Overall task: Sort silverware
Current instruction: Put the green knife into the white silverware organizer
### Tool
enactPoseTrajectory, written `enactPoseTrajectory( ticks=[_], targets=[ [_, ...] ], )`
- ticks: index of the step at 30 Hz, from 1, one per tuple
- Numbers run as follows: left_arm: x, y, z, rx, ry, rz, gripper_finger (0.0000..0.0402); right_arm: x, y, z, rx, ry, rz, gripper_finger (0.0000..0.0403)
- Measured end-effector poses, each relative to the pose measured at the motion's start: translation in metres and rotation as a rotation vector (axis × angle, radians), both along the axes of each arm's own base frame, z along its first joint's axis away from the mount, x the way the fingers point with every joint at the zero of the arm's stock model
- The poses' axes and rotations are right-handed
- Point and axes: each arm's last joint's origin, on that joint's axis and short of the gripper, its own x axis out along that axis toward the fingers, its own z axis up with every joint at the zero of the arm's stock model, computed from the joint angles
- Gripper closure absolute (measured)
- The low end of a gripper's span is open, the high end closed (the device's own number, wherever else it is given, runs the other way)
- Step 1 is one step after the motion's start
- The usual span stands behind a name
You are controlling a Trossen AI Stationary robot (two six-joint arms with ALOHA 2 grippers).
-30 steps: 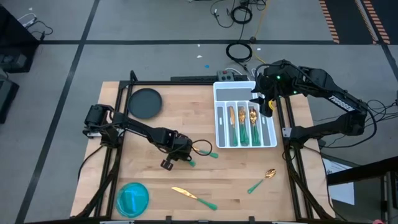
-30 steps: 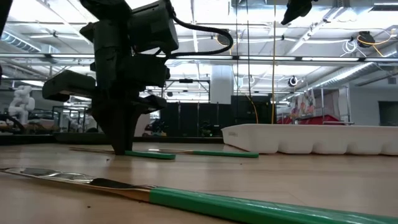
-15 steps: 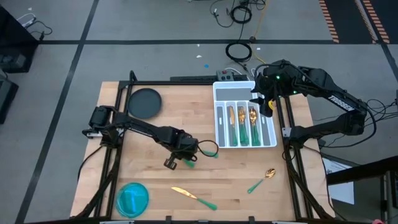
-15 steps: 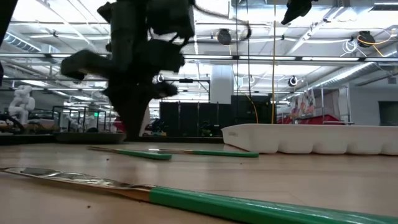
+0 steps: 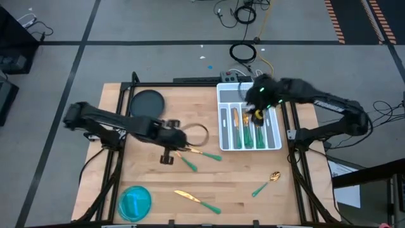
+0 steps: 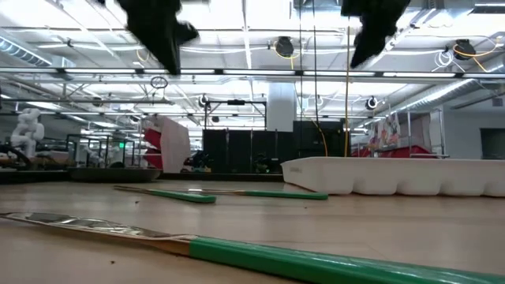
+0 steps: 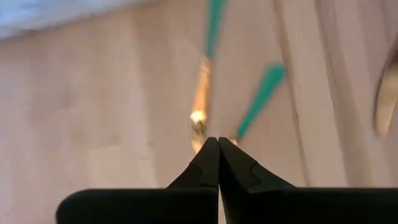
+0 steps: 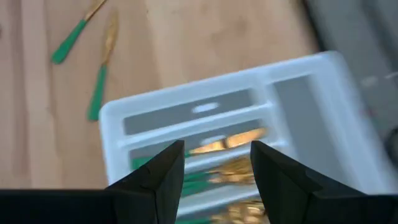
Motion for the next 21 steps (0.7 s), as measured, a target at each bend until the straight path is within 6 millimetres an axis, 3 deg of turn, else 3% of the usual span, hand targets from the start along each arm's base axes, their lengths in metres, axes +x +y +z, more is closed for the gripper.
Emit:
enactPoseTrajectory(
  ticks=[5, 8, 16, 21],
  targets=[
    [-0.042, 0.000, 0.052, 0.014, -0.260, 0.218, 0.0401, 0.040, 0.021, -0.066, 0.095, 0.032, 0.072, 0.0224],
    [-0.059, 0.002, 0.067, -0.002, -0.347, 0.293, 0.0401, 0.069, 0.036, -0.086, 0.127, 0.017, 0.122, 0.0224],
    [-0.079, 0.004, 0.080, 0.032, -0.424, 0.352, 0.0401, 0.142, 0.069, -0.113, 0.103, 0.006, 0.193, 0.0224],
    [-0.086, 0.006, 0.078, 0.064, -0.366, 0.347, 0.0382, 0.180, 0.083, -0.133, 0.080, 0.051, 0.219, 0.0224]
  ],
)
